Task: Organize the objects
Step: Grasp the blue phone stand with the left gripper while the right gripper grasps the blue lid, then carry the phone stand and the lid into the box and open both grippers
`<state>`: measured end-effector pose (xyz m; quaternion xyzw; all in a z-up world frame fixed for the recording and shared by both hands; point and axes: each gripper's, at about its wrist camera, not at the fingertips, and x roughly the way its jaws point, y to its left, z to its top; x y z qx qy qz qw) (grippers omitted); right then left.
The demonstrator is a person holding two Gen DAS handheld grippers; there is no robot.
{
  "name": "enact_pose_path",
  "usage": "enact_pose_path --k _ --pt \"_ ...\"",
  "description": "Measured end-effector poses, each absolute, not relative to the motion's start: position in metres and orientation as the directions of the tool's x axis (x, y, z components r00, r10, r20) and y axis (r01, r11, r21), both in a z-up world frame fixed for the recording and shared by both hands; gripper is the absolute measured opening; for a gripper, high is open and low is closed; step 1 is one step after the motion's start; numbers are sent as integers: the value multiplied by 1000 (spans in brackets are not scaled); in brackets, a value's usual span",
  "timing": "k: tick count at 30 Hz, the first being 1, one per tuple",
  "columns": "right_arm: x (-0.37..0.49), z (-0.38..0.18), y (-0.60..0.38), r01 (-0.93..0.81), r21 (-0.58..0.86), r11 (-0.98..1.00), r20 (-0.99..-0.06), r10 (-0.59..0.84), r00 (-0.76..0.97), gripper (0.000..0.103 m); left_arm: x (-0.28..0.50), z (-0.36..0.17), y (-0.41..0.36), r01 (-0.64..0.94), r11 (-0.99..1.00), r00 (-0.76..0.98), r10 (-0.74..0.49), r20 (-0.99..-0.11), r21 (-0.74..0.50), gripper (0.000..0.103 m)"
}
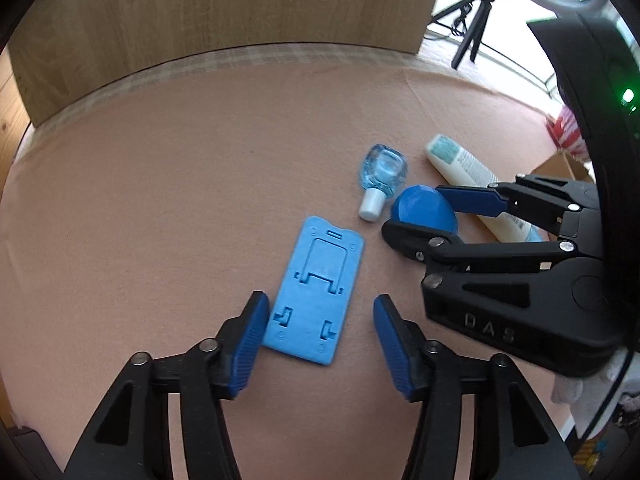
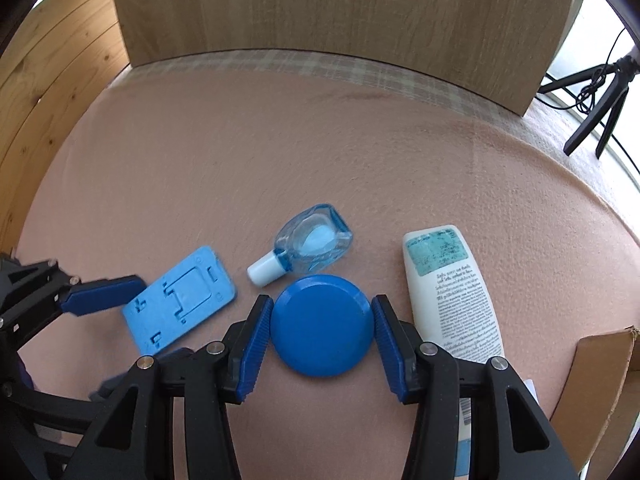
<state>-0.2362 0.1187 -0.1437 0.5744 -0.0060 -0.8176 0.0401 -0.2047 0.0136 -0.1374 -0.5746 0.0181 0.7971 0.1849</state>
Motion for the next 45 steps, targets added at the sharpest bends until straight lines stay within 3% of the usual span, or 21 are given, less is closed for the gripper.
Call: enact_pose_path --k 4,6,12,30,45 --pt "-229 -142 122 61 81 -995 -939 -96 -331 46 -206 -139 20 -340 -930 -279 242 -929 -140 57" --pt "-226 -141 126 47 110 -993 -937 -119 -329 46 -204 -139 19 -341 -934 -292 217 -931 -110 44" --pt "-208 -138 138 20 161 -987 -932 -159 -326 46 -199 -139 15 -345 -934 -303 209 -930 -97 40" --pt "-137 -112 181 -65 256 -964 -884 -206 -420 46 -168 -119 11 -258 -933 -299 324 -897 -251 39" --pt "-59 -69 271 -203 269 -941 -832 -121 -541 46 -149 -65 91 -387 -877 -325 419 -848 -285 39"
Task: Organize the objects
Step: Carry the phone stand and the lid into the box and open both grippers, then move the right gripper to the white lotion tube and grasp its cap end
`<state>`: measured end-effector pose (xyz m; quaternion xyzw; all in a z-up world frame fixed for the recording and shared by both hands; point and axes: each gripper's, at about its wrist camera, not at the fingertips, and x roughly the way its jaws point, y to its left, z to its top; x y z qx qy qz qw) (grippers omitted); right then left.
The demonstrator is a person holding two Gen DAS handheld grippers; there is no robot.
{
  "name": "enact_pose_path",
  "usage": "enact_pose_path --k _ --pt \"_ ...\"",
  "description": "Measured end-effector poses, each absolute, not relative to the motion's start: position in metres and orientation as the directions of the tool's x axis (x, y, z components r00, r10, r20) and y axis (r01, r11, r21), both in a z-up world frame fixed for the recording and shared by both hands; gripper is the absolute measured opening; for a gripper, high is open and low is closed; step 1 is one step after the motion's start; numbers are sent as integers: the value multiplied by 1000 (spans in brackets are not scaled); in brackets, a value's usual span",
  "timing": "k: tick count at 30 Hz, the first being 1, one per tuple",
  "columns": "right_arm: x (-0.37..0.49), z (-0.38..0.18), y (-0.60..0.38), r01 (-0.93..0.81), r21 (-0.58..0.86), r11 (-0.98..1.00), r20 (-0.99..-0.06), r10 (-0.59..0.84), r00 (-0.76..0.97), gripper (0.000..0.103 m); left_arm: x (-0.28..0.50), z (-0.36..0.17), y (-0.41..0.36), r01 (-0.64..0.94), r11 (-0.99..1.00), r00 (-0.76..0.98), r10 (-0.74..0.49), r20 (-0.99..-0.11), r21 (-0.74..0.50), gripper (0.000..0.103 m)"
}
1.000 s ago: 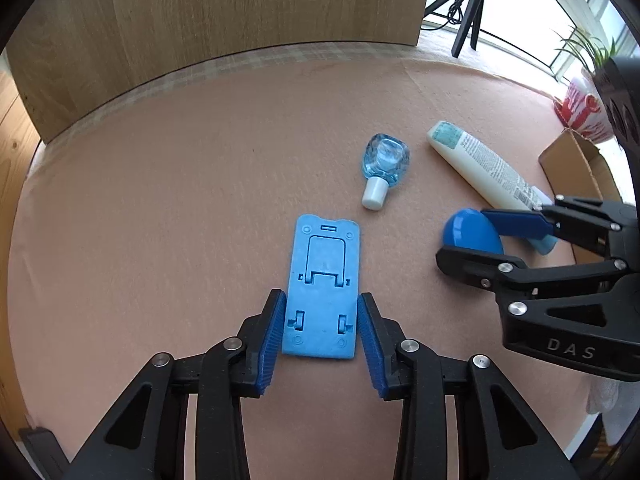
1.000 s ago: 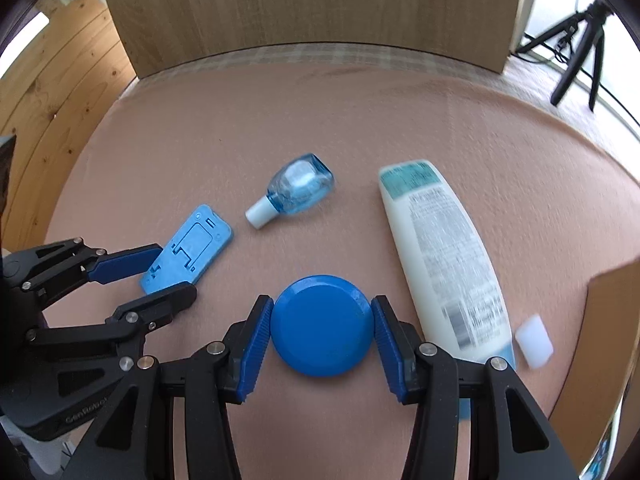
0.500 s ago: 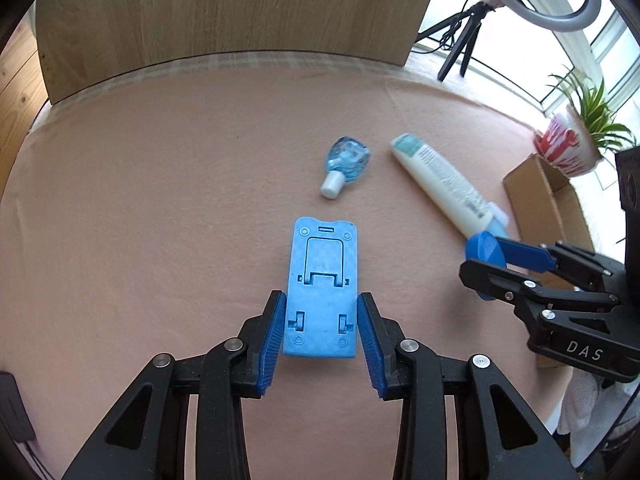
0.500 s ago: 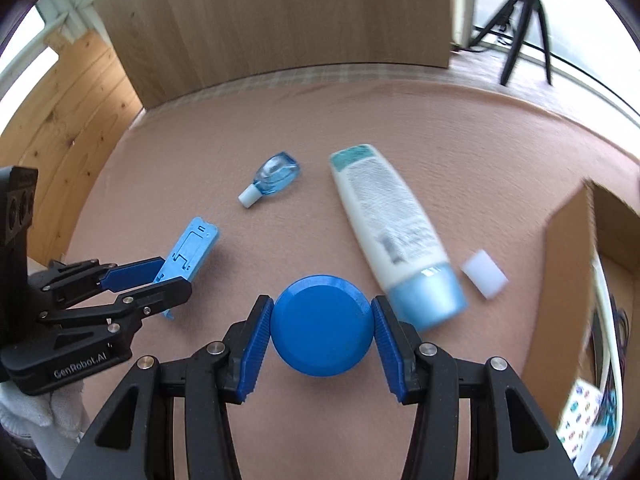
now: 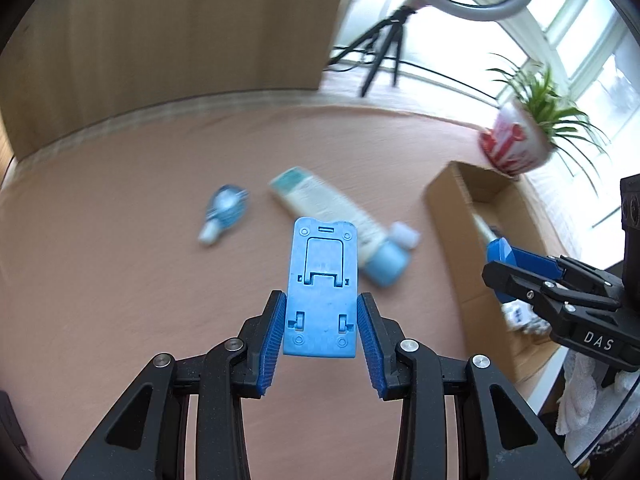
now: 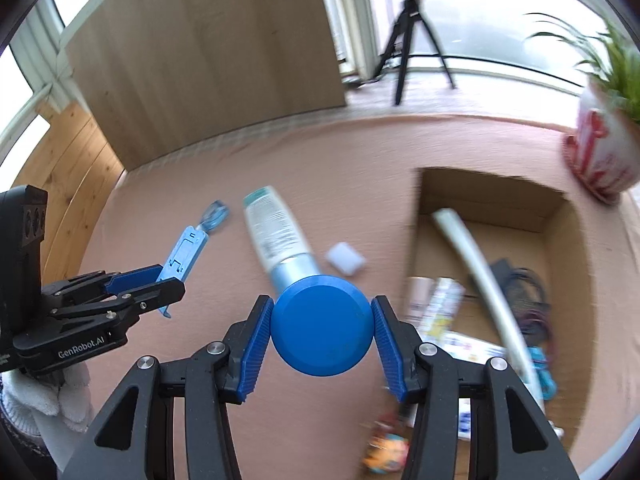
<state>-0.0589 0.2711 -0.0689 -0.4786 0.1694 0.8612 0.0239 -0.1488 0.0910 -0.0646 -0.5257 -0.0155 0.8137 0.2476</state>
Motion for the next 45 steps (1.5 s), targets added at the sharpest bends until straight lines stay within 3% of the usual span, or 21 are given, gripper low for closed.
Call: enact_pose_path --k 16,25,29,32,45 --pt "13 -81 339 -314 307 -899 -836 -97 -540 46 -134 -48 234 -548 -781 -269 504 -821 -300 39" --pt "28 -89 344 -327 321 -889 -838 -106 -535 46 -130 -51 275 -577 -766 -256 499 -828 -283 39" --pt "30 -88 343 -320 323 -891 -834 -108 -541 46 -128 -49 280 -587 -754 -248 515 -821 -295 40" --pt "31 -86 341 -311 330 -891 -830 -117 -545 48 -127 -44 277 -586 -754 -260 523 -812 -298 51" --pt "27 -82 320 -286 391 -875 -801 -170 -574 48 -138 -56 194 -477 -835 -321 457 -829 -275 51"
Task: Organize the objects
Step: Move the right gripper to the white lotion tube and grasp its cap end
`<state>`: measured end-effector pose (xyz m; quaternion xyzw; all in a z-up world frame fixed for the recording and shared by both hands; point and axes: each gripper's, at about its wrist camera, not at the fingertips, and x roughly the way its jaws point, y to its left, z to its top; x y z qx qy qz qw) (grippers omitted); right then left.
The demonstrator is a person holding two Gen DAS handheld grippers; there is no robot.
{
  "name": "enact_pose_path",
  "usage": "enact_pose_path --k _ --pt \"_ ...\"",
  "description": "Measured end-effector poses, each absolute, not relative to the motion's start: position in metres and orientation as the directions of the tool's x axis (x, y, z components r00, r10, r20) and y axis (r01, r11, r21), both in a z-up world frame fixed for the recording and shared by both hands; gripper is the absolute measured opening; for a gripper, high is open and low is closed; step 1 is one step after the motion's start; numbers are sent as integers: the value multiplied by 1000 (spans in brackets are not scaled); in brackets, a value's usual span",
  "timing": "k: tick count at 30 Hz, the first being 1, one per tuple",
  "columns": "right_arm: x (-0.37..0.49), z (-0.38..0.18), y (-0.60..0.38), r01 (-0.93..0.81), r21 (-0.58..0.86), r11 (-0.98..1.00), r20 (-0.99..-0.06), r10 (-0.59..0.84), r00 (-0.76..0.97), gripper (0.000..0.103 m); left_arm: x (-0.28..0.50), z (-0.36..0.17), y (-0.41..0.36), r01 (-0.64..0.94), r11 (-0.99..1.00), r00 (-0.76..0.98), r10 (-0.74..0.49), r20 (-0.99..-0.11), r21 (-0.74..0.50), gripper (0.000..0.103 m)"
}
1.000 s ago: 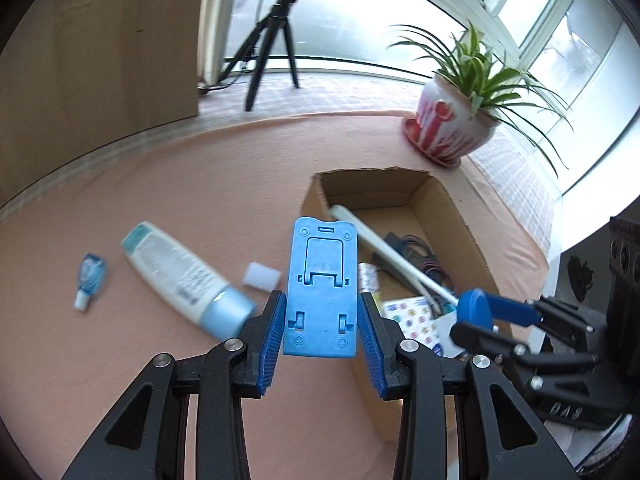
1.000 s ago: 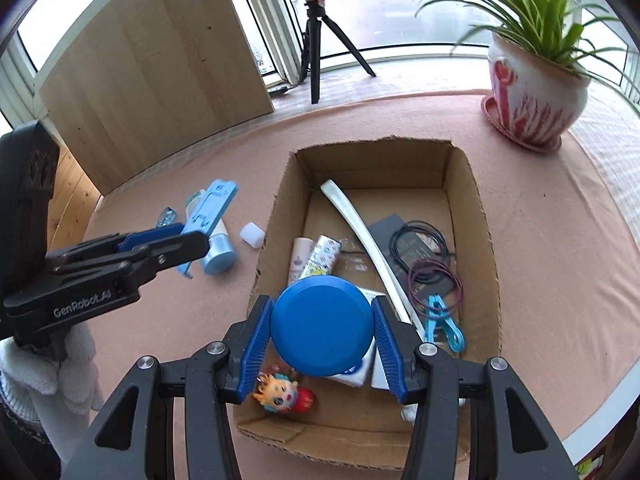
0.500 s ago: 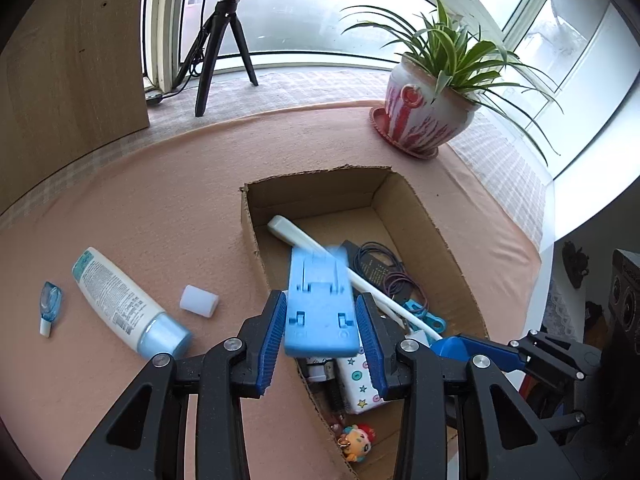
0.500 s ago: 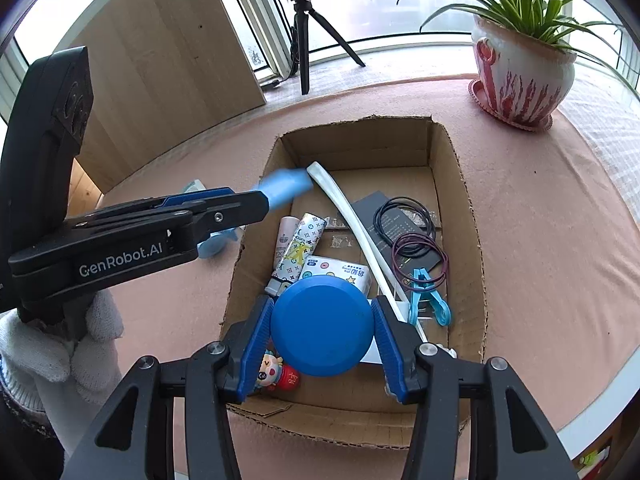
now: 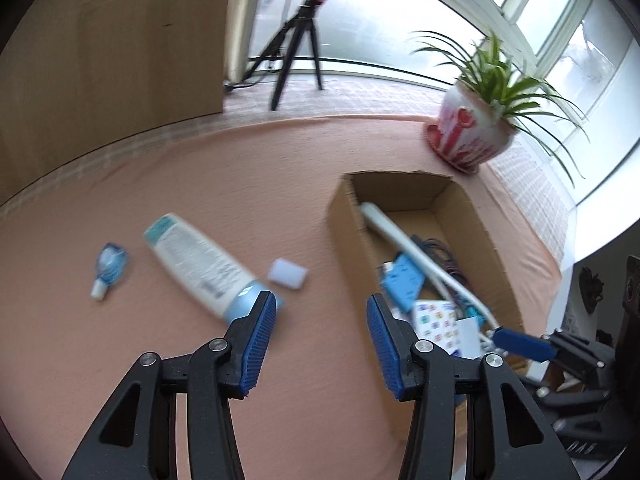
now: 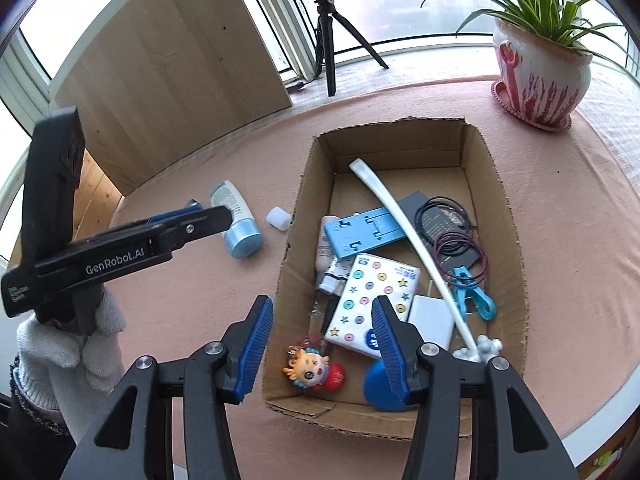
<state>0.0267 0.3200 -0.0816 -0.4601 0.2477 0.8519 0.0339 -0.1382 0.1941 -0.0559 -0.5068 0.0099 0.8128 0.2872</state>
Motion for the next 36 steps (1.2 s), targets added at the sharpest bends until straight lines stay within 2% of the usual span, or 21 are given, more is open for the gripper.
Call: enact_pose_path --k 10,20,29,36 --pt "8 -77 293 -242 413 -878 -785 -208 -583 48 -158 -88 102 -337 -906 -341 369 -865 -254 50" --pt "-50 -70 271 -167 417 -893 -786 -262 -559 47 -176 -102 64 -283 -927 -346 337 -875 -245 50" --pt "-123 -108 259 -172 503 -847 -795 -375 -477 48 -179 -103 58 -269 -903 -321 413 -852 -336 49" --pt "-162 -145 254 -200 488 -850 -829 -380 -409 48 -184 -106 84 -283 -853 -267 509 -818 -438 51"
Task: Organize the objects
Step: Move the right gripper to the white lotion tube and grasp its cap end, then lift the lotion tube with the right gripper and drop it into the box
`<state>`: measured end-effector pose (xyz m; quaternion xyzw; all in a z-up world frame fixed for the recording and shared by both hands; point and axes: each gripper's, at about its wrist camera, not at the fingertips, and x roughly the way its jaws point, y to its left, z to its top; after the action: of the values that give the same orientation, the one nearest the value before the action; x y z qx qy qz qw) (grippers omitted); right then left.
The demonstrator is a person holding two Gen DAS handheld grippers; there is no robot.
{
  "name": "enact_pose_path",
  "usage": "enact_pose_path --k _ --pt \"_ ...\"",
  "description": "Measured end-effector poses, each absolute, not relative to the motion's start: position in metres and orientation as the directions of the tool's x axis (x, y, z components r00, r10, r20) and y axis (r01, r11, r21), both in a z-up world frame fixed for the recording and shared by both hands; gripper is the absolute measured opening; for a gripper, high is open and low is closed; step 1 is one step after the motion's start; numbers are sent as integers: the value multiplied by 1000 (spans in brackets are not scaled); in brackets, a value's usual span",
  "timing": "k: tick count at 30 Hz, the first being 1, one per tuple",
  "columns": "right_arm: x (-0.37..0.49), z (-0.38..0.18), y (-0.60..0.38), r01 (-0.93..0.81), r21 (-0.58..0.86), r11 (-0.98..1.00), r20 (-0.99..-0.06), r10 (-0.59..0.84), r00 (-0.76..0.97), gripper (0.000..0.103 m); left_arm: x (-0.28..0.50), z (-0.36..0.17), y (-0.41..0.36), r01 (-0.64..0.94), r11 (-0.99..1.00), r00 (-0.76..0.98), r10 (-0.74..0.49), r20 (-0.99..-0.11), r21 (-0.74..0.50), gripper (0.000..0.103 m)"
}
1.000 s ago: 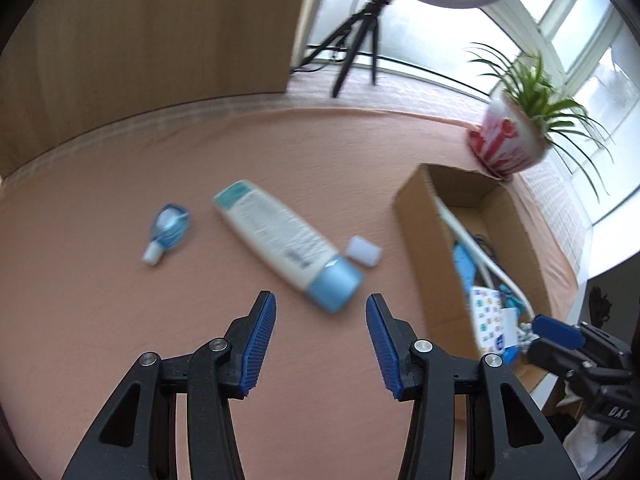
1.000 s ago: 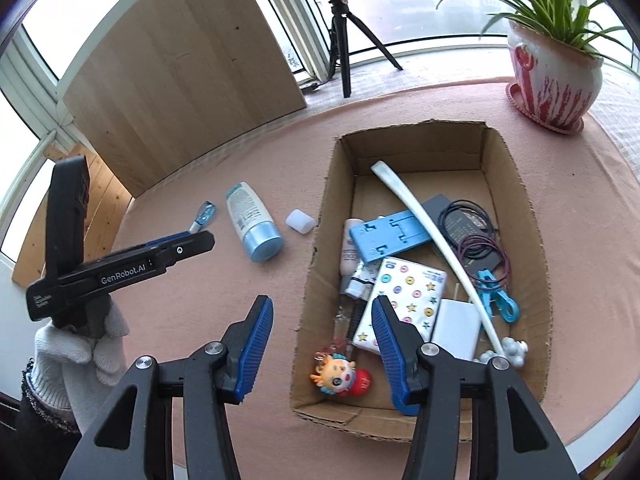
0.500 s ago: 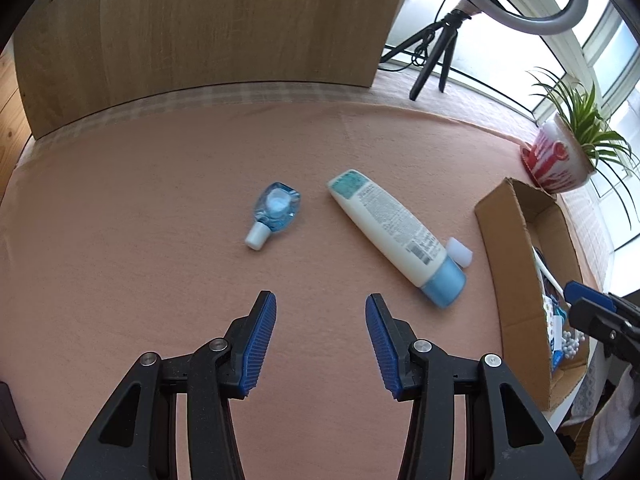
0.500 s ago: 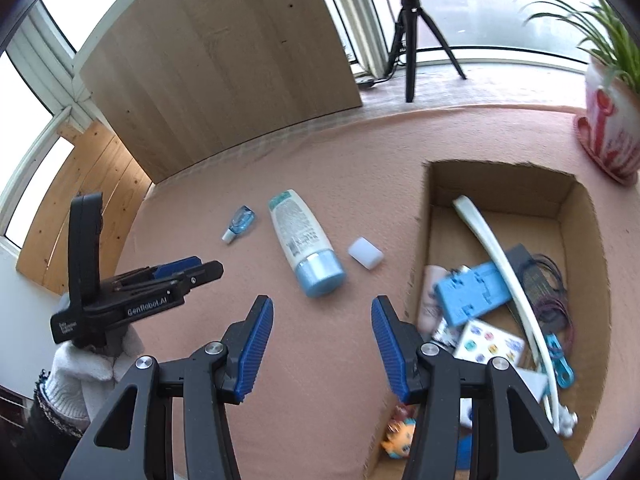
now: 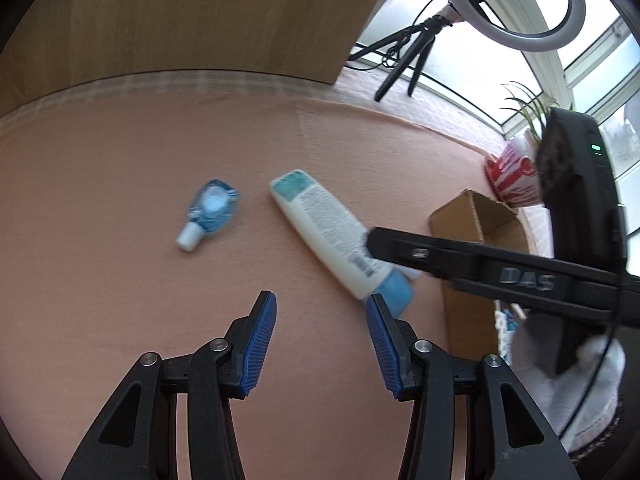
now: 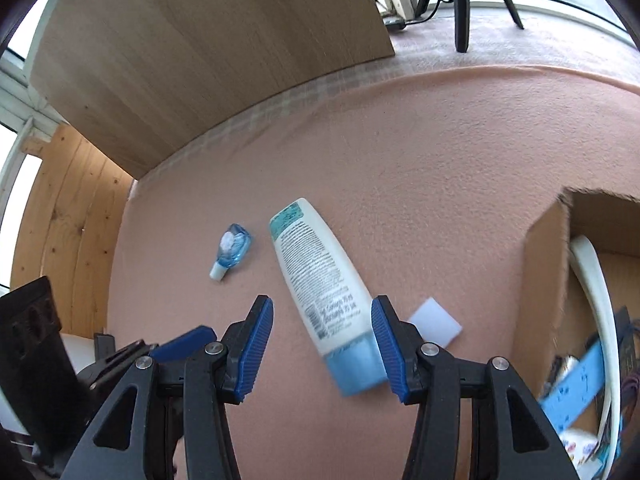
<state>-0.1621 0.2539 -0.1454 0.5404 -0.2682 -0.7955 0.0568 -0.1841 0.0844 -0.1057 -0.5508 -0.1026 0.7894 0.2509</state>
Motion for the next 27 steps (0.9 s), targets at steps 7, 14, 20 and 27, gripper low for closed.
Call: enact_pose_path --k 7,14,20,27 --pt "-180 -167 253 -209 497 -842 -839 -404 -365 48 -195 -127 104 -239 -840 -217 536 -816 -488 54" --pt "-180 -185 247 -203 526 -826 -832 -451 -324 45 -202 -141 110 -207 -832 -204 551 -810 -514 53" --pt "-175 -187 243 -211 559 -802 -813 -480 -328 38 -197 -141 117 -238 -817 -191 569 -800 -525 48" --pt "-152 -189 236 -263 603 -754 -785 -502 -362 37 -183 -135 116 -291 -827 -196 543 -816 -480 48"
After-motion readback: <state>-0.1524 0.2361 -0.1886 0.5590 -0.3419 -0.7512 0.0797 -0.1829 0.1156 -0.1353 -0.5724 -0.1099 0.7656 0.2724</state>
